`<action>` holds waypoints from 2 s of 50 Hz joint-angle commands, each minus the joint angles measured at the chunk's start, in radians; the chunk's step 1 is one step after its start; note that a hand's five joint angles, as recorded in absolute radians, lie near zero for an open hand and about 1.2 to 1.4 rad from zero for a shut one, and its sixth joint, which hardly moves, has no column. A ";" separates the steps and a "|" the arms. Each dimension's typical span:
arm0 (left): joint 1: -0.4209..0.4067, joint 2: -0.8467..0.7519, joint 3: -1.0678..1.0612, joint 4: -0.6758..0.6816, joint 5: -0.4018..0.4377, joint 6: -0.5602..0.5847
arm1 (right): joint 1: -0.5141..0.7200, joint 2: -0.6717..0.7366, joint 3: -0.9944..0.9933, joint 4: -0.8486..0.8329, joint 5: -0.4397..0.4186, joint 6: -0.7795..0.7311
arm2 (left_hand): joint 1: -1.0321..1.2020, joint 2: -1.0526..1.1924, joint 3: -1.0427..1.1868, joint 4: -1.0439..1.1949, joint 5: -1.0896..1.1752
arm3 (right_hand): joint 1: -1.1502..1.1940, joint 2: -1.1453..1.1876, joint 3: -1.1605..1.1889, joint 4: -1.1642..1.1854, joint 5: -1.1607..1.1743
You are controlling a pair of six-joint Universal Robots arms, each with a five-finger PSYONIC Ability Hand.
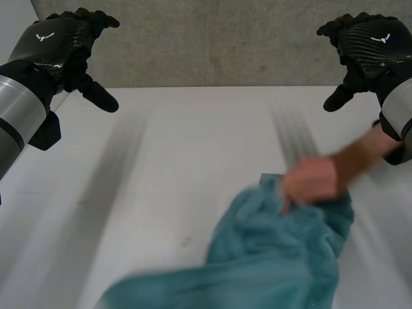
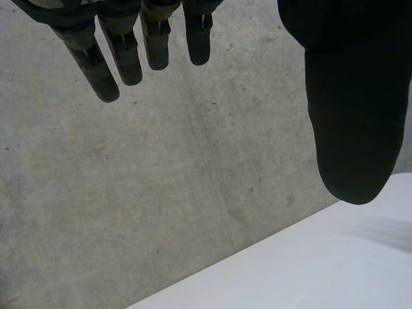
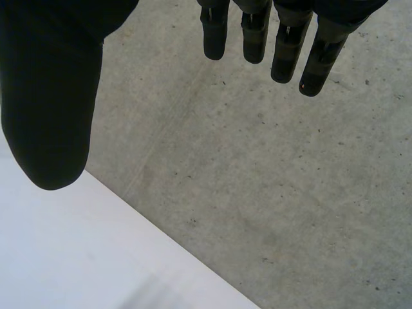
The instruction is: Fold the laundry
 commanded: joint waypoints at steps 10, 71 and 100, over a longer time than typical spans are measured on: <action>-0.002 -0.008 -0.001 -0.003 -0.003 0.000 | 0.006 0.001 0.005 0.003 -0.026 -0.005 | -0.040 -0.034 -0.045 -0.032 -0.045 | 0.011 -0.047 -0.028 -0.057 -0.055; -0.049 -0.056 -0.334 0.055 -0.106 -0.014 | 0.311 0.277 -0.533 0.330 -0.270 0.037 | -0.040 -0.034 -0.045 -0.032 -0.045 | 1.233 1.175 1.194 1.165 1.166; -0.038 -0.085 -0.337 0.003 0.032 -0.083 | 0.238 0.531 -0.480 0.284 -0.257 0.015 | -0.037 -0.031 -0.042 -0.029 -0.042 | 0.233 0.175 0.194 0.165 0.166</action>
